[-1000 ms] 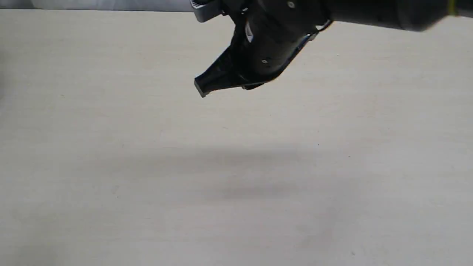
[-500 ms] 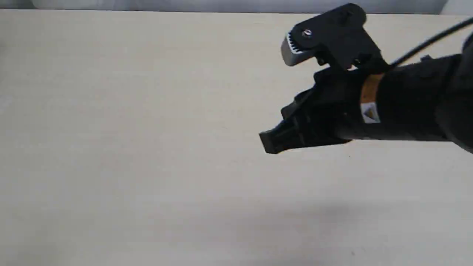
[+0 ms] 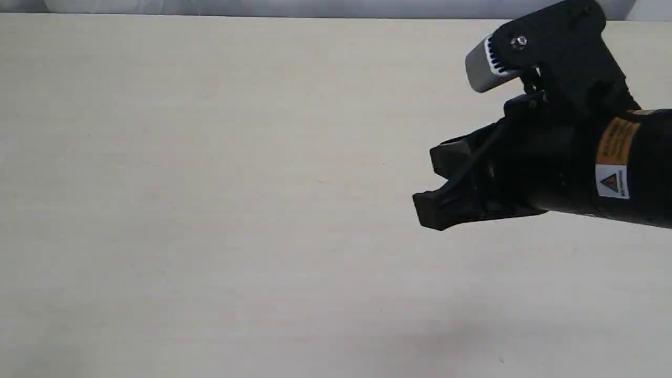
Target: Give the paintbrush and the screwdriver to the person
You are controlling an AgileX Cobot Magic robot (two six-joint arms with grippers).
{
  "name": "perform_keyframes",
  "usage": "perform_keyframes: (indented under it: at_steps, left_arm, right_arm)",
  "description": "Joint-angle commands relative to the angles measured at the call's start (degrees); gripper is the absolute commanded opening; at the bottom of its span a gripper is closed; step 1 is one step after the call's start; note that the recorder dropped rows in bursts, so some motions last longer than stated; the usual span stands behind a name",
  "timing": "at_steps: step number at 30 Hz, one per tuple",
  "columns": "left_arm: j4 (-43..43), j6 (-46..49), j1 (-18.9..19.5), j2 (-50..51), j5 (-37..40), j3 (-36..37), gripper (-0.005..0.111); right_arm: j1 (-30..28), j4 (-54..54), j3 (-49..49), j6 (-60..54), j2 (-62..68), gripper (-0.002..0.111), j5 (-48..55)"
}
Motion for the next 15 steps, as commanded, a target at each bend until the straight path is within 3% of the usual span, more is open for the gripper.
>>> perform_keyframes:
  at_steps: [1, 15]
  left_arm:
    - [-0.12, -0.12, -0.30, -0.14, -0.36, 0.12, 0.000]
    - [-0.24, -0.12, -0.30, -0.14, -0.21, 0.12, 0.000]
  right_arm:
    - [-0.41, -0.09, 0.32, 0.03, -0.47, 0.004, -0.66]
    - [-2.86, -0.64, 0.32, 0.03, -3.45, 0.004, -0.81]
